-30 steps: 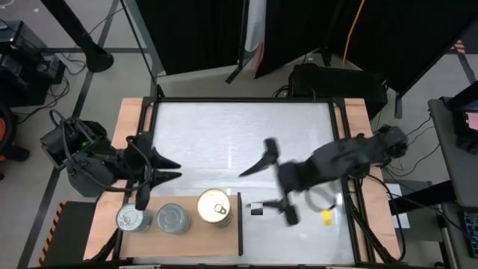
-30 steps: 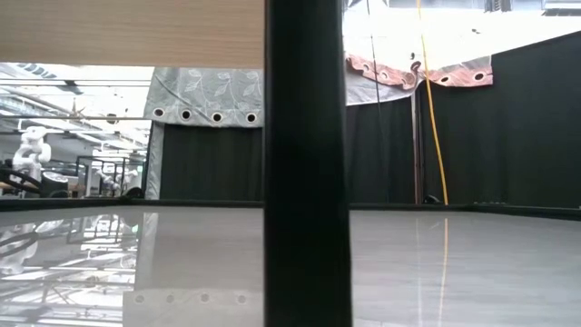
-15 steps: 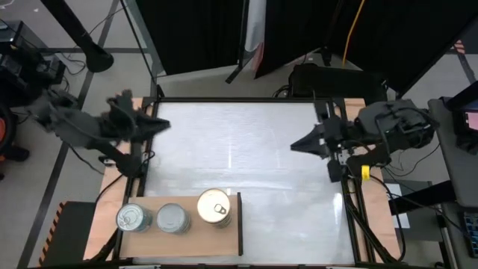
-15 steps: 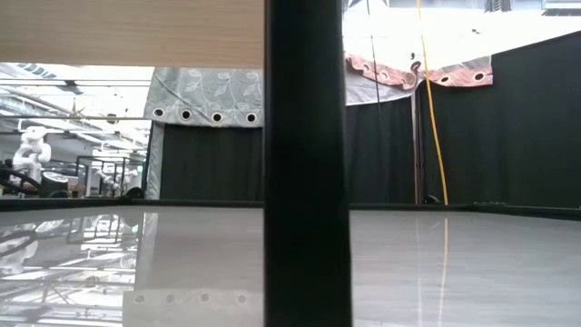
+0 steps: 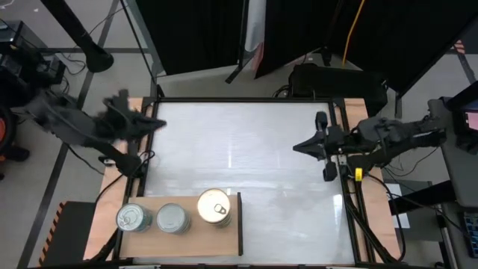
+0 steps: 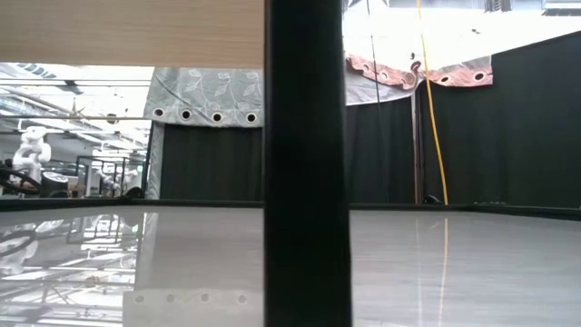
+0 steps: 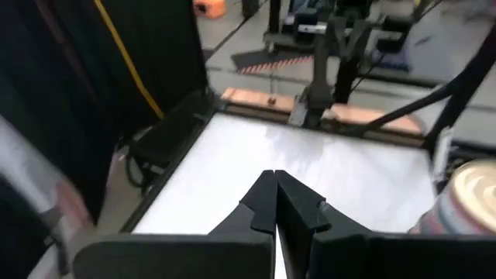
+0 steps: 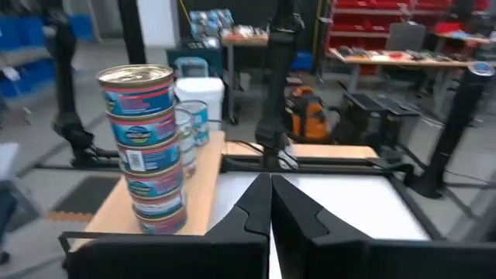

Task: Stack canned seafood by type on shelf
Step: Return to Home Position

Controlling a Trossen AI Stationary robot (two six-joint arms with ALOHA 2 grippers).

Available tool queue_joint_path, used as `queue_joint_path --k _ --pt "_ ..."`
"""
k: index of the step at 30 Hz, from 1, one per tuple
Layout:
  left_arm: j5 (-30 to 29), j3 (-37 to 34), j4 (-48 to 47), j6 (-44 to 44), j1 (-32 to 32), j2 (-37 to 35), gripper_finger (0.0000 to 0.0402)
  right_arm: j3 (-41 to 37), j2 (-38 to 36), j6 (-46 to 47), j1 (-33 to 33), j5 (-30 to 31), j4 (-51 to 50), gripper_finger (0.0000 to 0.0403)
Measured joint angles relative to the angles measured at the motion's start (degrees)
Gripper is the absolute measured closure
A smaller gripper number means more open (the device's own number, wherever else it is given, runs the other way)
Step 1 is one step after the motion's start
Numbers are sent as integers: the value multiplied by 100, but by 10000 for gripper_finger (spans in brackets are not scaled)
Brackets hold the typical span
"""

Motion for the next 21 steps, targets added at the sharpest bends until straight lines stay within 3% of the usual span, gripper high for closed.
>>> queue_joint_path --k 5,10,16,21 --pt "-233 -1182 434 -614 -135 -93 399 -1523 -498 146 -197 -604 1554 403" --pt "-263 -2826 2241 -542 -336 -557 399 -2735 -767 367 -217 -623 2604 403" --pt "511 -5021 5186 247 -266 -1315 400 -3746 -830 816 -139 -613 4062 403" --pt "840 -6364 6143 431 -136 -2159 400 -3962 -830 826 51 -641 4223 402"
